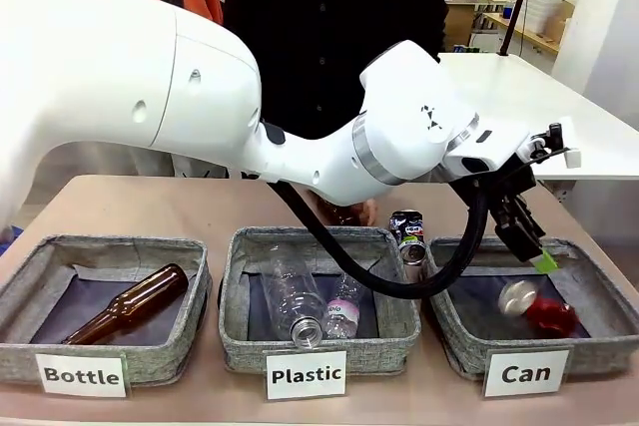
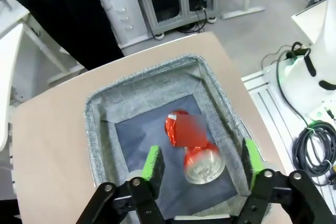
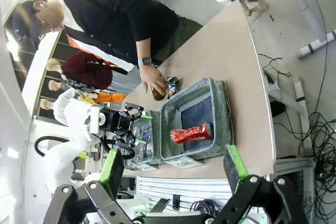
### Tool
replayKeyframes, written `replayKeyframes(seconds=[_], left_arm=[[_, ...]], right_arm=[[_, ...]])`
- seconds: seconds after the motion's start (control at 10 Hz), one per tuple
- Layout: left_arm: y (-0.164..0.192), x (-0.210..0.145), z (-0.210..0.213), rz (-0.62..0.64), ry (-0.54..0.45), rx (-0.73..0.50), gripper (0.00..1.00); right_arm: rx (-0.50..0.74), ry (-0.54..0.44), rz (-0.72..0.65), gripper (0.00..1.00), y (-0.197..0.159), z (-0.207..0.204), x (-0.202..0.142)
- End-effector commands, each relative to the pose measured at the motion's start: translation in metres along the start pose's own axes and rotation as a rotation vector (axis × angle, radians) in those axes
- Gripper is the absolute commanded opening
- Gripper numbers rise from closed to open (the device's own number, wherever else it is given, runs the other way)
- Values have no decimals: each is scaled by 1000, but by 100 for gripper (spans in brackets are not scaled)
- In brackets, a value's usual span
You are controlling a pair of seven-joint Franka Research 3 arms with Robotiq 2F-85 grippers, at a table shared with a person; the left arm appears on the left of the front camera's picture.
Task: Sort the can waste into the basket.
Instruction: Pick up the can waste from the table and place it in the right Fabric basket.
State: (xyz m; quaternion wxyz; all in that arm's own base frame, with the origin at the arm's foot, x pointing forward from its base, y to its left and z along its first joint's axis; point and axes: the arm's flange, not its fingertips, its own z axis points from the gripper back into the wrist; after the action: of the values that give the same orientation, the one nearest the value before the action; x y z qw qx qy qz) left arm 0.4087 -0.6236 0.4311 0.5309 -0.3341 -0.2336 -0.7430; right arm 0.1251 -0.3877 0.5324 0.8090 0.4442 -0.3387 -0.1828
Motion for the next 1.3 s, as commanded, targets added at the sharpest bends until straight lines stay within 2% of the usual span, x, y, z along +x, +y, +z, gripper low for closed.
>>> replayKeyframes(seconds=[0.0, 0.3, 0.4, 0.6, 0.7, 0.8, 0.9, 1.1, 1.2], left_arm=[[-5, 2, 9, -19, -56, -14, 100], [-18, 9, 28, -14, -121, -18, 100], [-29, 10, 41, 21, -132, -65, 100], [-73, 13, 93, 82, -186, -112, 100], [-102, 9, 129, 127, -235, -68, 100], [-126, 3, 156, 182, -258, -96, 100], [-143, -5, 176, 183, -299, -41, 100], [-154, -17, 198, 180, -328, 31, 100], [-157, -22, 206, 188, -342, 29, 100]], right_arm=[[-9, -16, -13, 100, 4, 5, -3], [-9, -16, -13, 100, 4, 5, -3], [0, 0, 0, 100, 0, 0, 0], [40, 13, -1, 100, 10, -13, 0], [70, 16, -18, 100, 19, -30, 3], [62, 18, -13, 100, 30, -50, 3], [57, 43, 14, 100, 42, -70, 3], [77, 68, 28, 100, 68, -101, -7], [58, 78, 41, 100, 38, -70, 6]])
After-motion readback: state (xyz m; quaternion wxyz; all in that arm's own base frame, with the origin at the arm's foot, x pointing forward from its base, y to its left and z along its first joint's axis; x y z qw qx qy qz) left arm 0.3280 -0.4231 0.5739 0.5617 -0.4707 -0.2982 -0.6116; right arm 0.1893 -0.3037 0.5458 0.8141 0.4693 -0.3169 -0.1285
